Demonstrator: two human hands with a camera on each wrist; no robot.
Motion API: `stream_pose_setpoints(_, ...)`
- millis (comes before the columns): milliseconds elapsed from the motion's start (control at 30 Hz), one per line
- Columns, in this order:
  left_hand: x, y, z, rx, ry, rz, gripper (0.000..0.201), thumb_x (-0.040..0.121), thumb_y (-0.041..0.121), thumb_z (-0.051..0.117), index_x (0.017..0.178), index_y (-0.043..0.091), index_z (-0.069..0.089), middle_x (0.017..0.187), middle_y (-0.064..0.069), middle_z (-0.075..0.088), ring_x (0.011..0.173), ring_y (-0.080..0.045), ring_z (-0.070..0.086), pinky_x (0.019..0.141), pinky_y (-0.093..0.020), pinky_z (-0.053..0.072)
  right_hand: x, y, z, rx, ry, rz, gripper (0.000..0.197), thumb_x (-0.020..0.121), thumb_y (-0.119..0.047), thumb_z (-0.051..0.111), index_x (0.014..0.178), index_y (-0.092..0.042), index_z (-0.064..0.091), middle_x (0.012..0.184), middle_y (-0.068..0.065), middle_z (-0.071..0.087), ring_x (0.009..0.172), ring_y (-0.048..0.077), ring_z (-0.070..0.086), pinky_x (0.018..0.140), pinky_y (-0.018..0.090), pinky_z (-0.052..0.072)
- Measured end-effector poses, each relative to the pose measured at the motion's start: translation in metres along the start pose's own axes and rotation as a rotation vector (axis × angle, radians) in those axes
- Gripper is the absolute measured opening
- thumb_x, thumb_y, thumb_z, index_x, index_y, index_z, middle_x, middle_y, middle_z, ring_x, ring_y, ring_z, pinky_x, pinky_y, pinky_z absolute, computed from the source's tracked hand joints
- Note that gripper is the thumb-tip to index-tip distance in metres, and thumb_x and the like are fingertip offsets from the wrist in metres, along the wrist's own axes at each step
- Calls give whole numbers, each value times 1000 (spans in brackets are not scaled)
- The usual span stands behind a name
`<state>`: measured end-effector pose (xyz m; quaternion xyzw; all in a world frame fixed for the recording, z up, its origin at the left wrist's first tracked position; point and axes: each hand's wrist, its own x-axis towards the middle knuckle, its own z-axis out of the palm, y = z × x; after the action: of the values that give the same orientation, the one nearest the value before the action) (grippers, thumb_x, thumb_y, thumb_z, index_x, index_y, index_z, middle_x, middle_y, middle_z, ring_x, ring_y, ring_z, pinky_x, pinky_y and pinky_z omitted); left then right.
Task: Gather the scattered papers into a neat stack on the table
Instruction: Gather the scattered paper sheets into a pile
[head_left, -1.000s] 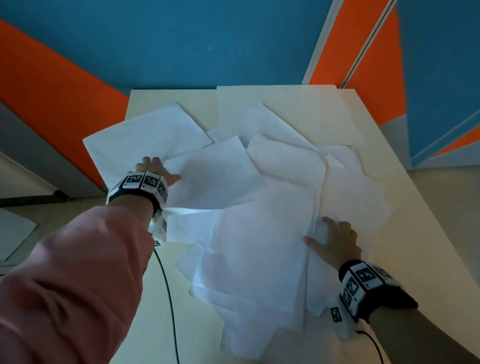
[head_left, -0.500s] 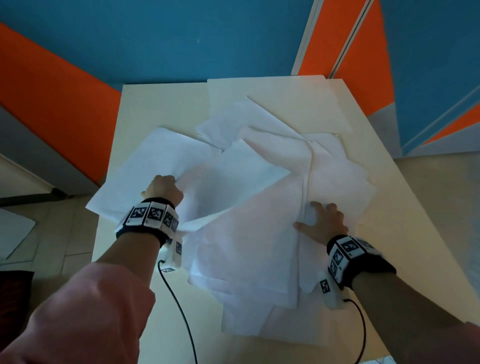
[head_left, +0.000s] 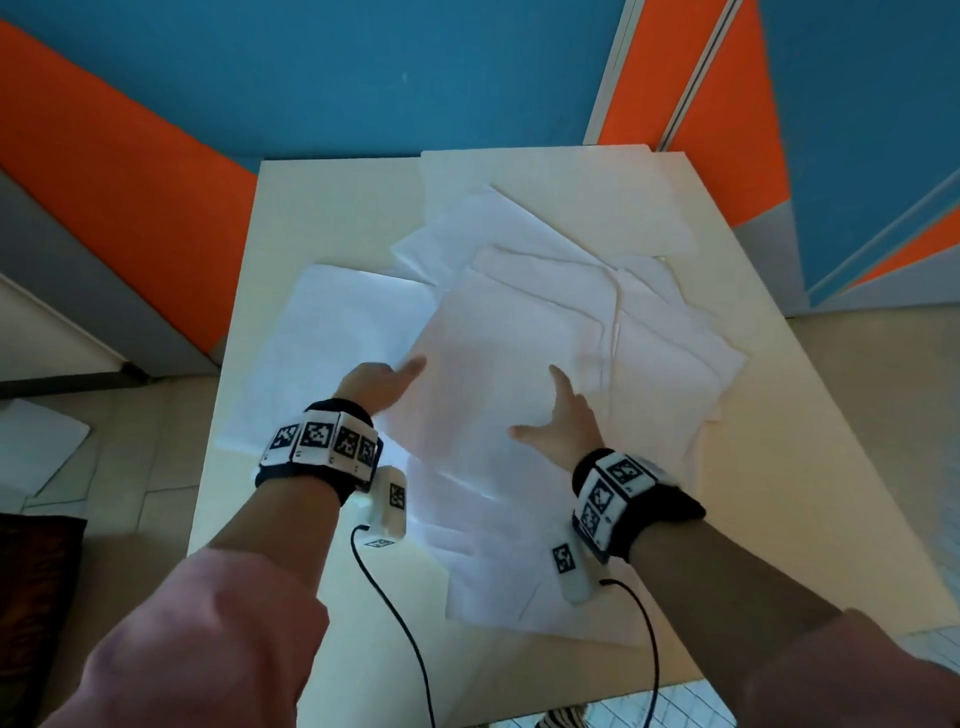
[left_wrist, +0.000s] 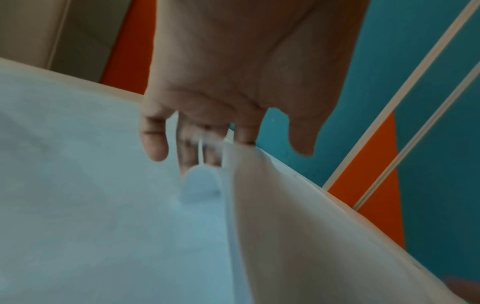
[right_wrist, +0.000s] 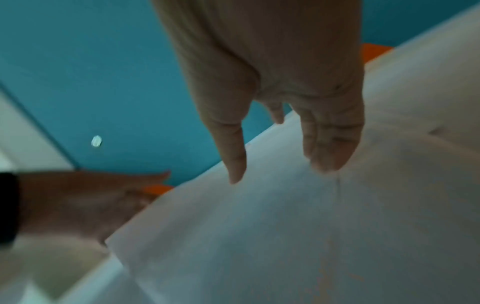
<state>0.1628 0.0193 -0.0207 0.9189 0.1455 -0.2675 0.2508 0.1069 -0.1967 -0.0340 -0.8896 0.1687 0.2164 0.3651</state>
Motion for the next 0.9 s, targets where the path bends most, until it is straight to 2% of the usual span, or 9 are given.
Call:
stream_pose_setpoints(100,13,-32,-20,17,298,-130,63,93,54,38,127,3,55,136,-25,46,126,-40,42,106,-47,35,-4,11,-4,-466,32,-37,70,80,-35,66,143,-27,34,143,13,30,130,33,31,104,40,32)
stream_pose_setpoints(167,16,-58,-29,-7,394,-249,63,85,46,57,134,7,46,140,-23,36,130,-40,36,107,-52,32,-1,23,-13,-477,73,0,60,81,-35,65,136,-25,44,140,12,32,128,34,31,103,40,32)
stream_pose_setpoints(300,17,-90,-37,-12,300,-391,97,72,44,75,144,2,26,146,-24,34,135,-41,34,109,-53,33,9,48,-45,-297,312,169,64,79,-38,67,135,-19,41,139,15,32,128,37,32,103,47,30)
stream_pose_setpoints(467,9,-87,-26,67,204,-167,41,90,18,56,123,-6,56,127,-27,57,118,-40,54,97,-41,43,16,76,-63,-240,237,251,63,82,-37,66,133,-7,43,137,20,35,128,39,35,104,50,37)
stream_pose_setpoints(600,-3,-84,-11,51,116,-41,27,88,9,57,109,-7,64,113,-27,65,102,-38,61,87,-39,47,23,76,-73,-322,112,113,29,85,-26,64,110,-11,61,127,17,52,116,37,51,100,48,42)
stream_pose_setpoints(700,-10,-86,-9,-69,-19,-14,25,86,3,61,109,-8,61,96,-20,65,78,-30,60,65,-33,51,31,79,-96,-243,218,106,4,84,-15,62,82,-15,65,116,17,64,109,37,57,97,46,46)
stream_pose_setpoints(733,-13,-85,-9,-83,-65,-8,26,87,2,60,111,-10,60,92,-18,63,73,-27,58,60,-27,48,35,82,-105,-220,277,144,5,84,-13,61,86,-14,66,120,18,60,113,38,53,99,47,44)
stream_pose_setpoints(800,-17,-85,-8,-77,-129,-32,30,88,1,60,114,-12,57,92,-20,63,68,-25,57,56,-23,45,44,88,-118,-225,326,251,37,82,-19,65,117,-11,58,135,19,41,126,39,40,105,50,38)
stream_pose_setpoints(900,-12,-89,-9,-208,2,-74,41,87,2,61,125,-8,50,111,-29,64,82,-30,58,65,-33,50,51,92,-129,-151,257,445,98,75,-33,76,148,-11,15,153,19,13,139,41,23,112,52,29)
